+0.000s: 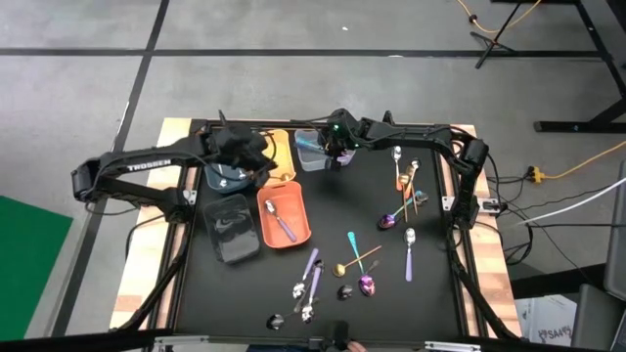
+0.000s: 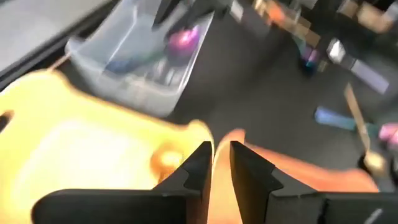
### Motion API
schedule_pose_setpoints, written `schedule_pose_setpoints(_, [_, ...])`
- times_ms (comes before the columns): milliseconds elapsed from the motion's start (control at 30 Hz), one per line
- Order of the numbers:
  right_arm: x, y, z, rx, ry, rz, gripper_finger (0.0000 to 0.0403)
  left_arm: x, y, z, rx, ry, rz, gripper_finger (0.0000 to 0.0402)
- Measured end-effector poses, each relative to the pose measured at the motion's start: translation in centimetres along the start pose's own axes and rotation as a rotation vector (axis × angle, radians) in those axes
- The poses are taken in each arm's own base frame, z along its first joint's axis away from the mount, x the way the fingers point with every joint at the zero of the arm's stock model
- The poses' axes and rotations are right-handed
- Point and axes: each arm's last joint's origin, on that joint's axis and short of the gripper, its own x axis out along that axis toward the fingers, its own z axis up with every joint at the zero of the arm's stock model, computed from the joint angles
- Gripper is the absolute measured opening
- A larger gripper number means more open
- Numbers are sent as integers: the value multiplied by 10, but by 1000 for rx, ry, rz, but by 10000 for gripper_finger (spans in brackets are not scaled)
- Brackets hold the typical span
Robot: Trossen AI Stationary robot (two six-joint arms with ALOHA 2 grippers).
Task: Sort silverware by color (type)
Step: Adjust the gold spoon in the yellow bin
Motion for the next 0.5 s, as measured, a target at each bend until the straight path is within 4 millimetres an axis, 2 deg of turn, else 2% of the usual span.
schedule_pose_setpoints(267, [0,0,0,2,0,0,67,-34,-2,-7,-40,353,79,8])
schedule_pose_setpoints(500, [0,0,0,1,0,0,67,-30,1,-26,-93,481,110,3])
